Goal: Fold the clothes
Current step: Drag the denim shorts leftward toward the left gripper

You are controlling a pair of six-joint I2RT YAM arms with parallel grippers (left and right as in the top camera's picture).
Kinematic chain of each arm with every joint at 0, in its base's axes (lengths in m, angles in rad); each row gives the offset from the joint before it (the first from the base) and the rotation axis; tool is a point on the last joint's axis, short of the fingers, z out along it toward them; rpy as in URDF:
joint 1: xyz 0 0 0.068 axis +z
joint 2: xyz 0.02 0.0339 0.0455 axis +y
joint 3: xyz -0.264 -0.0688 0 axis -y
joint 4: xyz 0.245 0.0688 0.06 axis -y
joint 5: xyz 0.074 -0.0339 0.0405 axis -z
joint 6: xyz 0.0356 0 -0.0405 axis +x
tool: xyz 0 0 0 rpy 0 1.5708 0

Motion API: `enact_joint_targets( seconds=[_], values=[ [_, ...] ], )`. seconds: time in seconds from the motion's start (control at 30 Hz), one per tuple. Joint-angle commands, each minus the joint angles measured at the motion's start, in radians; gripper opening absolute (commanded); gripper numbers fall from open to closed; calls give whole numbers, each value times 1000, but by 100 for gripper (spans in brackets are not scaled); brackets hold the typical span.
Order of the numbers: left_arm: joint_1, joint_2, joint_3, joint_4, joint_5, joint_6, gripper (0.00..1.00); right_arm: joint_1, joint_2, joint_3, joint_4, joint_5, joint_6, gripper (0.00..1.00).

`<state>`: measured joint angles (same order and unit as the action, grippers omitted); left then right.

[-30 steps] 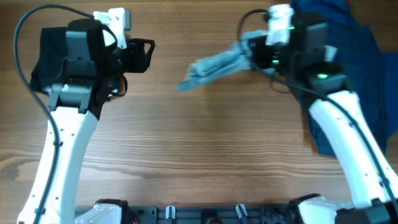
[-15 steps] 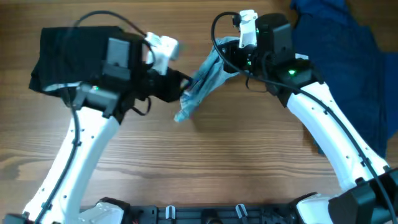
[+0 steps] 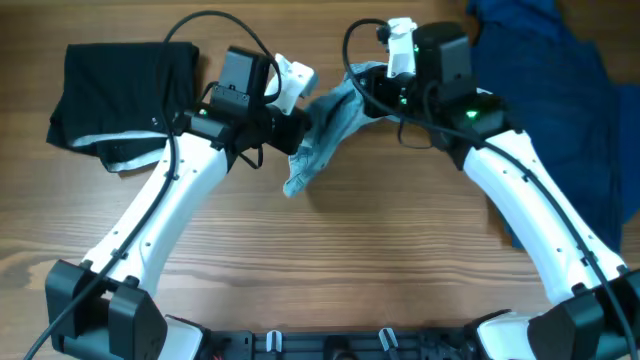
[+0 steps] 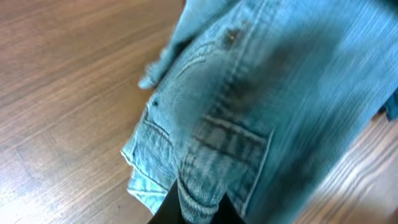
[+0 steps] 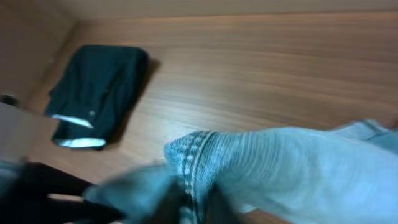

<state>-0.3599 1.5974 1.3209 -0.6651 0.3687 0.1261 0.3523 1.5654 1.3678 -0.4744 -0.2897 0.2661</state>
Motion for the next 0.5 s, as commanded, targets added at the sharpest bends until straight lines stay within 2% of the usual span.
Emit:
enact_joint_targets(
  seconds=[0.0, 0.07, 0.17, 0.27, 0.4, 0.47],
  values=[
    [29, 2, 7, 28, -11, -68, 4, -119, -15, 20, -51, -53, -4, 58],
    [35, 2, 7, 64, -12, -111, 4, -154, -15, 20, -120, -85, -5, 57],
    [38, 2, 7, 122, -50, -145, 4, -114, -15, 14, -276, -73, 3, 62],
    [40, 2, 7, 137, -160, -214, 4, -44, -15, -29, -365, -7, 107, 64],
    [84, 2, 7, 144, -196, -291, 4, 64, -18, -88, -372, -11, 182, 64],
    [113, 2, 7, 164, -196, -340, 4, 179, -18, -115, -318, 8, 259, 63]
  ],
)
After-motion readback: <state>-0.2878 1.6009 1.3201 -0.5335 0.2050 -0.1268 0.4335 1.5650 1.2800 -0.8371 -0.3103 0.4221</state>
